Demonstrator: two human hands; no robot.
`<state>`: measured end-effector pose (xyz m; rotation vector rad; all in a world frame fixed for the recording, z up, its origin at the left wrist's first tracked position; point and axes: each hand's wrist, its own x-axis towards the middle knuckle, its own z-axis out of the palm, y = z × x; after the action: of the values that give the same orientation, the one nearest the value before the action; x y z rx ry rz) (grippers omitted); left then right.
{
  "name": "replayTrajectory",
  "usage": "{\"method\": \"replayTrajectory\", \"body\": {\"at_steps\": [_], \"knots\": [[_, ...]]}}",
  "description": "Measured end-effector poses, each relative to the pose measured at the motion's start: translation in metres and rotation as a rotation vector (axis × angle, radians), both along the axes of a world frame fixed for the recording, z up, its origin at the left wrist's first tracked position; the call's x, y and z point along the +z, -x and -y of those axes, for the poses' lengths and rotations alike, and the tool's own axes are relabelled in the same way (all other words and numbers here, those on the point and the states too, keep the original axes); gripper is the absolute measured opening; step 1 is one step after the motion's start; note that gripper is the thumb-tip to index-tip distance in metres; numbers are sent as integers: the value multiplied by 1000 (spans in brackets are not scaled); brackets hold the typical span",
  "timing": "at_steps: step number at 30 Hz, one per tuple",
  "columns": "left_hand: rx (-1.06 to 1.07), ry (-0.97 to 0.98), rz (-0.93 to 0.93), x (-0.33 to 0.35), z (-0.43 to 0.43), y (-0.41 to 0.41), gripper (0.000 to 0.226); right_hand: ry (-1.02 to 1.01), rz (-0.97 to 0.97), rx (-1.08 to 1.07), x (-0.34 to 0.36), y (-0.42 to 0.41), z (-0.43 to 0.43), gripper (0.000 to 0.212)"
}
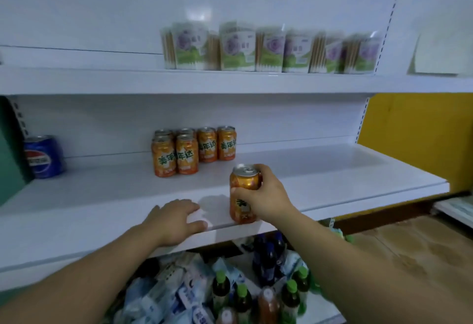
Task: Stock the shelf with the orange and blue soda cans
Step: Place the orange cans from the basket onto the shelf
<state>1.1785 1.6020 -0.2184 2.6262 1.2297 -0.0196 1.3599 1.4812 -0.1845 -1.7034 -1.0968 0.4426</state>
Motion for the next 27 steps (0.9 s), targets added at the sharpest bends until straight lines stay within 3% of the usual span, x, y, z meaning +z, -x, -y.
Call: {"method": "replayTrajectory", "body": {"at_steps": [6,13,19,27], "knots": [[111,-17,-83,-17,-22,13,77,-1,22,27,-6,3,-46,64],[106,-34,-104,-24,-28,14,79,72,111,30,-24,-7,-93,85],[92,-31,-87,-26,-29,15,79,-8,205,22,-28,-10,-137,69],[83,-34,-58,-28,-30,17,80,24,196,-25,-33,-15,-193,79]]}}
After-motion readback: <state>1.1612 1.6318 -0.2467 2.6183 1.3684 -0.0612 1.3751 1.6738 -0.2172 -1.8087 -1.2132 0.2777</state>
